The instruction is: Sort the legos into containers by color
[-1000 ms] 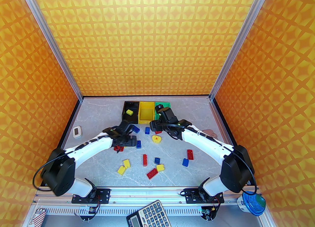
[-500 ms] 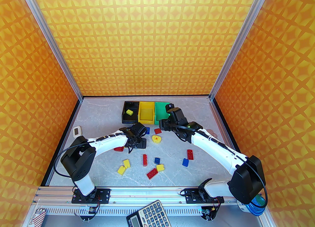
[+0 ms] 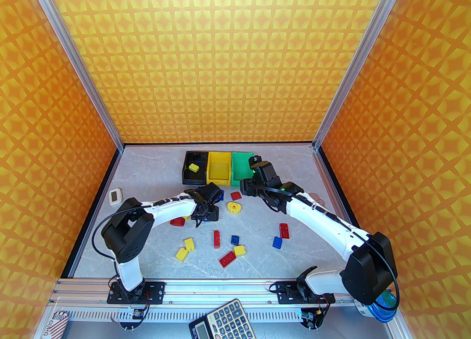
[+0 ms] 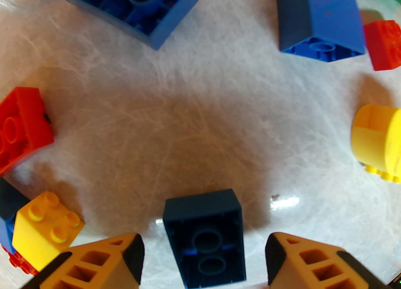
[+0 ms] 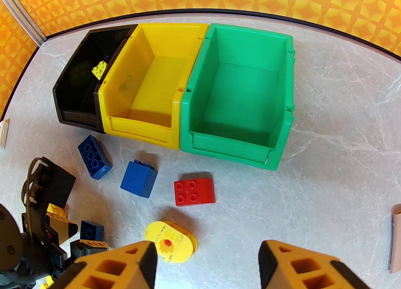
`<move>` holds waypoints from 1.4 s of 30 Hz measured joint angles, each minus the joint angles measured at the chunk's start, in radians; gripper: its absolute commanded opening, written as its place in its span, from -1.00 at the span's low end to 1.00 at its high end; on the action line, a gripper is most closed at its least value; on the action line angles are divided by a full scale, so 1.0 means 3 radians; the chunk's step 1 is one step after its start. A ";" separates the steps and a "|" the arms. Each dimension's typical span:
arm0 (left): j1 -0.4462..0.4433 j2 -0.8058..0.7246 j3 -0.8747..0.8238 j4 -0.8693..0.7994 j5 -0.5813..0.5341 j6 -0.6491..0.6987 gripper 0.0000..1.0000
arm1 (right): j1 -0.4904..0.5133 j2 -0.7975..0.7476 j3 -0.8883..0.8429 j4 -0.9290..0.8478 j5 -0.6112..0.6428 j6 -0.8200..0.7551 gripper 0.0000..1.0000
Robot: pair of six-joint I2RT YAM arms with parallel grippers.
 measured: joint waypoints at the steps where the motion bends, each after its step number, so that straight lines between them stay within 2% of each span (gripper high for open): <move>1: 0.0000 0.0019 0.0017 0.0000 0.0001 -0.0001 0.14 | 0.0000 -0.0001 -0.0001 0.0001 0.0004 0.0000 0.13; 9: 0.0000 0.0111 0.0120 -0.0005 0.0001 0.0070 -0.30 | 0.0000 -0.0081 -0.0022 -0.0046 0.0074 -0.0001 0.10; 14: 0.0000 0.0113 0.0202 -0.0032 0.0001 0.0099 -0.43 | -0.0004 -0.0161 -0.0050 -0.0048 0.0113 -0.0003 0.09; 23: 0.0055 0.0113 0.0621 -0.0247 -0.0004 0.0303 -0.44 | -0.0041 -0.0401 -0.0186 -0.0109 0.0228 -0.0011 0.09; 31: 0.0235 0.0207 0.1451 -0.0427 -0.0071 0.0615 -0.42 | -0.0043 -0.0721 -0.0332 -0.0181 0.0312 -0.0013 0.09; 42: 0.0598 0.0941 0.2518 -0.0327 -0.0089 0.0980 -0.41 | -0.0043 -0.0954 -0.0566 -0.0268 0.0305 0.0003 0.07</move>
